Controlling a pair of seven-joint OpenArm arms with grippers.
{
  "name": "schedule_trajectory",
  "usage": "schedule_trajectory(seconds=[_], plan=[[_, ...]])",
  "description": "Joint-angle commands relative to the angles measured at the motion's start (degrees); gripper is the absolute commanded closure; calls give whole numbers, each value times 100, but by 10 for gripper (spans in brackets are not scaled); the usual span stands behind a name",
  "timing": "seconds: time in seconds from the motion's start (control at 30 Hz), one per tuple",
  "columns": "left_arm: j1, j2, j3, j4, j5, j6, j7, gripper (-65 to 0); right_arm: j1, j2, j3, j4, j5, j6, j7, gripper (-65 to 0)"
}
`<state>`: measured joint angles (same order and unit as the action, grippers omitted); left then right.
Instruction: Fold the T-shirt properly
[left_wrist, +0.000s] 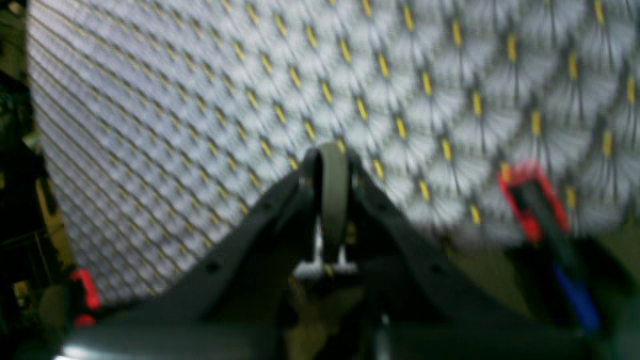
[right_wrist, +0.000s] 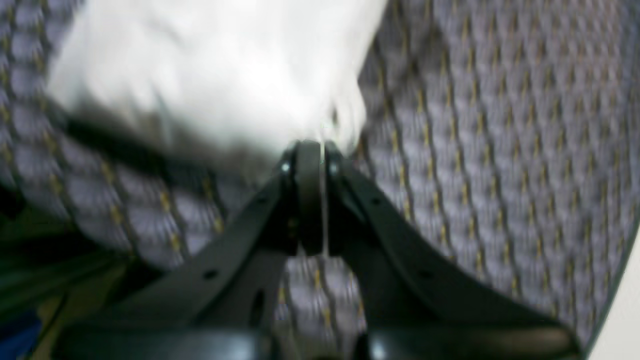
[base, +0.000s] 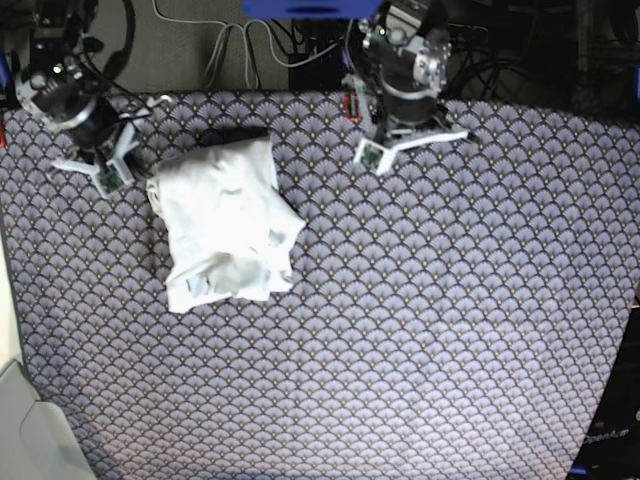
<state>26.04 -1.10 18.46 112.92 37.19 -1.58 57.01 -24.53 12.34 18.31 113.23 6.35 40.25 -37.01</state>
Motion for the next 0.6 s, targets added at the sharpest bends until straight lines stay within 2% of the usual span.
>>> schedule_trajectory(seconds=[0.0,0.07,0.33,0.47,0.57], plan=[[46,36,22,123,74,40,-88,-4,-12,63,134,110,99,-25,163,0],[143,44,31,123,30,40,-88,-4,-144,89,345,110,99,-25,163,0],[468,62,-4,202,-928,75,-27,-4,-742,89,1075,84,99,-25,163,0],[688,62,-13,193,-980,75,-27,-4,-1103,72,1268,75,99,-25,163,0],[934,97,-268,193,-998,49,-27,-4,-1358,72,1400,75,99,-25,163,0]])
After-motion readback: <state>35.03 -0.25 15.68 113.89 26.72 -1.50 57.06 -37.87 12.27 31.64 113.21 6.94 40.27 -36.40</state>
